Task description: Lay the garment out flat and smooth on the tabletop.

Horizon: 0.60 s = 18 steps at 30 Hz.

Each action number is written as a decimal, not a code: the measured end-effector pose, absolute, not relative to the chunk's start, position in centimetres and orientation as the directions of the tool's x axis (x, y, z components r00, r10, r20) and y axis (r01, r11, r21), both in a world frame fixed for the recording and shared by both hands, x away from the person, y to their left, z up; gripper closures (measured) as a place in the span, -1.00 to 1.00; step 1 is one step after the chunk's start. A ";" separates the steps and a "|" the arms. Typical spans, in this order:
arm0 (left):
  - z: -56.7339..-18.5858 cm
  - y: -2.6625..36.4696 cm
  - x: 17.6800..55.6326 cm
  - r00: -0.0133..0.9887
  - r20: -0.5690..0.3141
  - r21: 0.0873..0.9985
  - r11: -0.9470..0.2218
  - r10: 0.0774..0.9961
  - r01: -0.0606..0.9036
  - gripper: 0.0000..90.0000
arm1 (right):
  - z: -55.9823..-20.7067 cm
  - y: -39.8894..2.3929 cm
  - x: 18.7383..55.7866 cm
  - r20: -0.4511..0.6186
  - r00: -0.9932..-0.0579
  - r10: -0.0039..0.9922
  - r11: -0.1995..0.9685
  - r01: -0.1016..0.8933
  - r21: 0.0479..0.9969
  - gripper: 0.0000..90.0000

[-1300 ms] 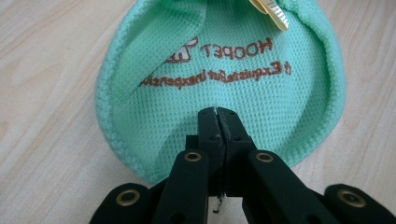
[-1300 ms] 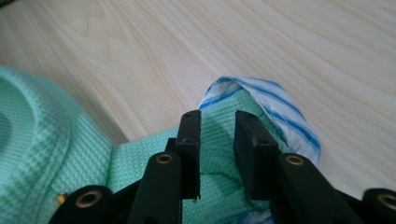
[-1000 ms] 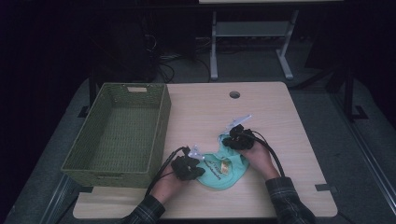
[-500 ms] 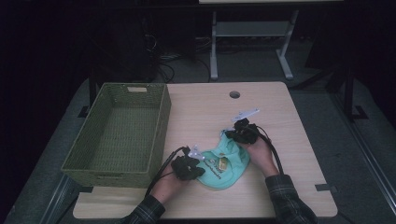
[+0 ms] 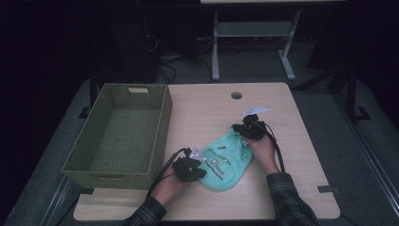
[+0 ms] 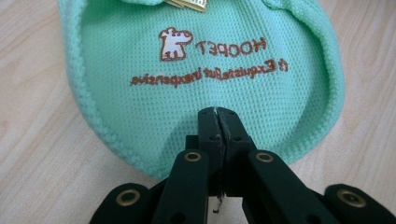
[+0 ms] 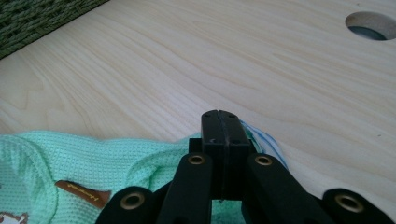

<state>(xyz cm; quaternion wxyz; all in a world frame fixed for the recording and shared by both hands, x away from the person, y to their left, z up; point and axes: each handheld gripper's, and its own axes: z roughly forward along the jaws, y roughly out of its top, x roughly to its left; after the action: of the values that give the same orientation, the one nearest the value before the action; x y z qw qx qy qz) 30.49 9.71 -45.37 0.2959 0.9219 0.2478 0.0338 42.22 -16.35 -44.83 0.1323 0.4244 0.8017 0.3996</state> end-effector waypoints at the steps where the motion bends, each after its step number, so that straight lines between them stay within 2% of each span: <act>1: -45.4 9.7 30.5 0.875 -0.085 0.562 -0.702 0.477 0.437 0.96 | -44.9 -16.3 42.2 0.123 -0.613 0.781 0.326 0.567 0.756 1.00; 2: -45.4 9.7 30.5 0.875 -0.085 0.562 -0.702 0.477 0.437 0.96 | -44.8 -16.3 42.1 0.126 -0.615 0.778 0.325 0.566 0.758 0.97; 3: -45.4 9.7 30.5 0.876 -0.084 0.561 -0.704 0.475 0.436 0.96 | -44.8 -16.3 42.0 0.128 -0.621 0.773 0.324 0.561 0.762 0.85; 7: -45.4 9.7 30.5 0.876 -0.084 0.562 -0.703 0.476 0.436 0.96 | -44.0 -16.7 41.4 0.122 -0.640 0.759 0.335 0.543 0.770 0.82; 12: -45.4 9.7 30.5 0.875 -0.084 0.562 -0.703 0.476 0.436 0.96 | -43.2 -17.3 40.4 0.124 -0.656 0.744 0.353 0.544 0.761 0.96; 18: -45.4 9.8 30.6 0.872 -0.096 0.566 -0.694 0.481 0.445 0.96 | -42.7 -18.2 38.9 0.114 -0.666 0.737 0.360 0.529 0.768 0.99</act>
<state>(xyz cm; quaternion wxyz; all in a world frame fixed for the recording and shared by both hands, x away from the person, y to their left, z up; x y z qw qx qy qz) 30.62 9.82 -45.43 0.2993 0.9199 0.2517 0.0296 38.93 -18.23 -42.75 0.1263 0.3885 0.8148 0.4114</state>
